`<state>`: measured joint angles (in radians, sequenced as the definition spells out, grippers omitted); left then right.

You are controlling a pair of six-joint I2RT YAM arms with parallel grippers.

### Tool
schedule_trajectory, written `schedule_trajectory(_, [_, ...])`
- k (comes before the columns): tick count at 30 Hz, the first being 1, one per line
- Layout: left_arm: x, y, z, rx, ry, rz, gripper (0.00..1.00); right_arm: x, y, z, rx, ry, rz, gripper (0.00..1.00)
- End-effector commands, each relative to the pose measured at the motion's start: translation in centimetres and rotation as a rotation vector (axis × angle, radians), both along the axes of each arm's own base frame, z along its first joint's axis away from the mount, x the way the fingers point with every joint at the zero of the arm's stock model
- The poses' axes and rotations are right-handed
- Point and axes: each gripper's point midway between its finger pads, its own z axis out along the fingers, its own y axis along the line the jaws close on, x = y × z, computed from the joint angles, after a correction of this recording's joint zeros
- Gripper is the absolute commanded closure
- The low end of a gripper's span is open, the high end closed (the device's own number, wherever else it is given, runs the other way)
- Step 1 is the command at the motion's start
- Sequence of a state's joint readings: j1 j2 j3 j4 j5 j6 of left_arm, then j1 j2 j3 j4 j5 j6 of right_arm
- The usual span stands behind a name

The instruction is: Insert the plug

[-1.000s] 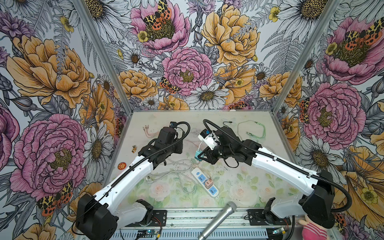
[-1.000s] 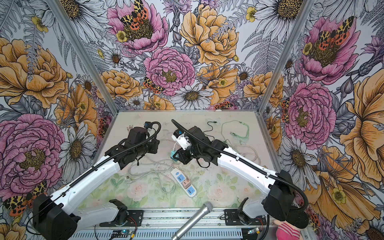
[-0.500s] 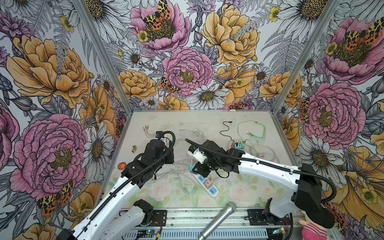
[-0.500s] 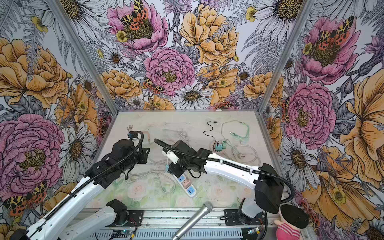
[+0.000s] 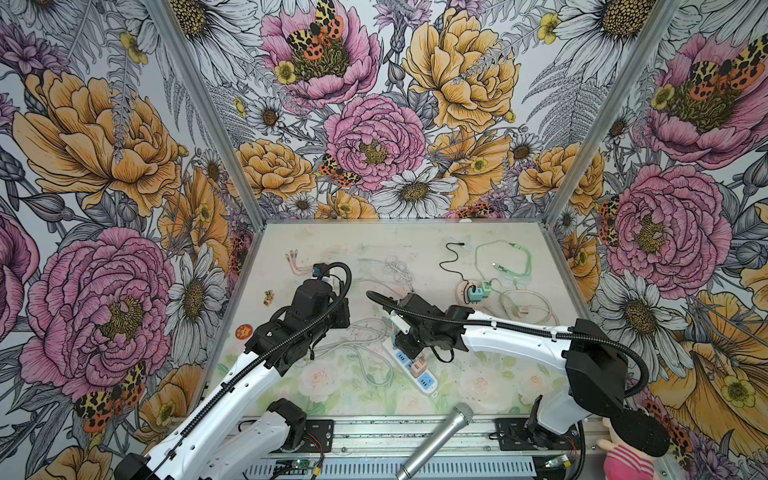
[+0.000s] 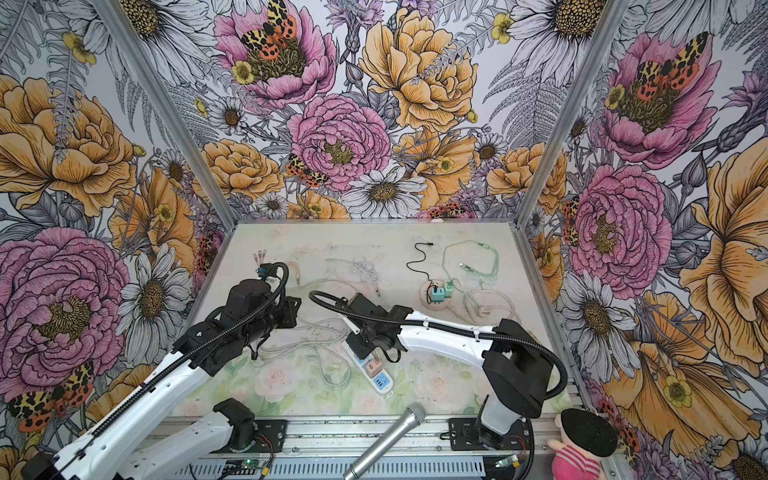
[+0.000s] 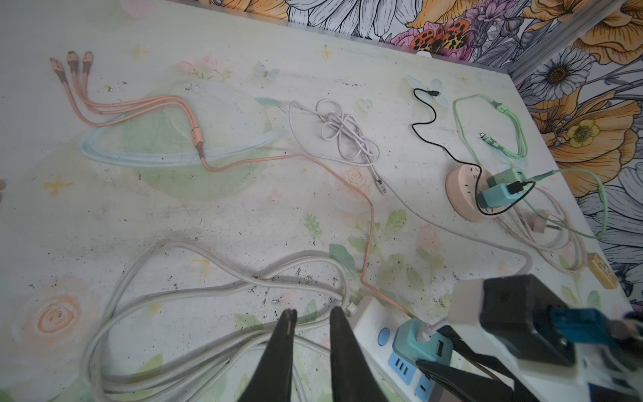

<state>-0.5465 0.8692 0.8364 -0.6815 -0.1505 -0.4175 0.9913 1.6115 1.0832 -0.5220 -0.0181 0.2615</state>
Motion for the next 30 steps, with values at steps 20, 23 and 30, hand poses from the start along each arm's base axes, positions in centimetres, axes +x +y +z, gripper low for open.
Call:
schedule_trajectory(20, [0.3, -4.1, -2.0, -0.002, 0.051, -0.066, 0.79, -0.4, 0.0, 2.1, 0.142, -0.081, 0.016, 1.00])
schedule_trajectory(23, [-0.4, -4.2, -2.6, -0.017, 0.063, -0.085, 0.77, -0.3, 0.3, 3.1, 0.167, -0.088, 0.011, 1.00])
schedule_trajectory(30, [-3.7, -5.3, -2.6, -0.040, -0.010, -0.254, 0.65, 0.0, 1.0, 6.2, 0.279, -0.051, -0.026, 1.00])
